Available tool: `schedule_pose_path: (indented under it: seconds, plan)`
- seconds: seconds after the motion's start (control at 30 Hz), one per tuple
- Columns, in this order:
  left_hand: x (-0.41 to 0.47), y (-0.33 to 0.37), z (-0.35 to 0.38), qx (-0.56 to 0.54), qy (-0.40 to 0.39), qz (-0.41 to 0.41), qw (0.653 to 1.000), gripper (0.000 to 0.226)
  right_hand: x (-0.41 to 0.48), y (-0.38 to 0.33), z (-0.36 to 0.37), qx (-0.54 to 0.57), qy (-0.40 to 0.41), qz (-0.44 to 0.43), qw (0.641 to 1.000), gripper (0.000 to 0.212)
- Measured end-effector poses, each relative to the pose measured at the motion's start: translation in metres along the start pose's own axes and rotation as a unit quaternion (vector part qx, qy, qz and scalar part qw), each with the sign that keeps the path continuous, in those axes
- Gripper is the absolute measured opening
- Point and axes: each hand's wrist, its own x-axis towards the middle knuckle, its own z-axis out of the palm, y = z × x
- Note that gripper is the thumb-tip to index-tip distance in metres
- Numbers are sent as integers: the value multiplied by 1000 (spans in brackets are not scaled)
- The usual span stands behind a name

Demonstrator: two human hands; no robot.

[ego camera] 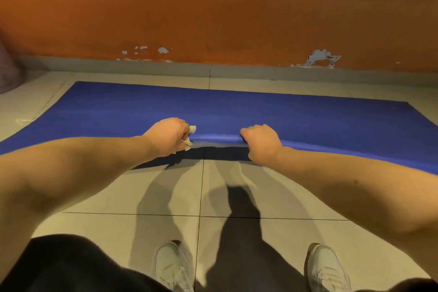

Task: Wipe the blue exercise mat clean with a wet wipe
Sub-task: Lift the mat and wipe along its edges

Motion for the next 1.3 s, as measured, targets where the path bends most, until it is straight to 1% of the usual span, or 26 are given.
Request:
schedule_pose_path:
  seconds: [0.13, 0.2, 0.3, 0.37, 0.4, 0.47, 0.63, 0.73, 0.8, 0.87, 0.97, 1.07, 1.17, 1.23, 1.3]
  plan:
    - [4, 2, 2, 14, -2, 49, 999, 23, 12, -50, 9, 11, 31, -23, 999, 16]
    - [5, 4, 4, 8, 3, 68, 998, 21, 21, -78, 4, 52, 38, 0, 998, 20]
    - [5, 3, -1, 7, 16, 78, 997, 22, 34, -109, -8, 60, -16, 53, 997, 22]
    - [2, 1, -3, 12, 18, 69, 997, 17, 40, -118, -14, 57, -44, 84, 994, 21]
    - [1, 0, -3, 18, 16, 64, 998, 14, 41, -118, -15, 52, -45, 90, 994, 19]
    - [-6, -7, -1, 32, 12, 59, 998, 15, 42, -117, -16, 32, -37, 73, 996, 15]
    - [-32, -50, -5, 15, 5, 16, 1000, 20, 42, -107, -19, 34, -13, 43, 998, 9]
    - [-43, -66, -4, 26, -21, -13, 999, 21, 42, -107, -9, 35, -10, 21, 999, 10]
    - [-42, -68, -3, 38, -48, -8, 998, 21, 40, -110, -2, 36, -15, 16, 999, 7]
    - [-35, -59, 1, 5, -63, 5, 998, 23, 41, -111, 4, 48, -19, 17, 999, 5]
    - [-20, -29, 6, -38, -41, 13, 998, 30, 44, -107, 3, 56, -10, 29, 998, 10]
    - [-15, -19, 5, -2, -18, 6, 1000, 29, 47, -97, -2, 61, -6, 12, 998, 8]
    - [-25, -39, -4, 21, 2, -24, 1000, 29, 51, -89, -11, 69, 13, 0, 998, 6]
    - [-38, -55, -12, 10, 6, -56, 998, 30, 54, -86, -16, 72, 20, -8, 997, 5]
    - [-47, -69, -19, 23, 5, -93, 995, 31, 54, -83, -22, 76, 19, -8, 997, 2]
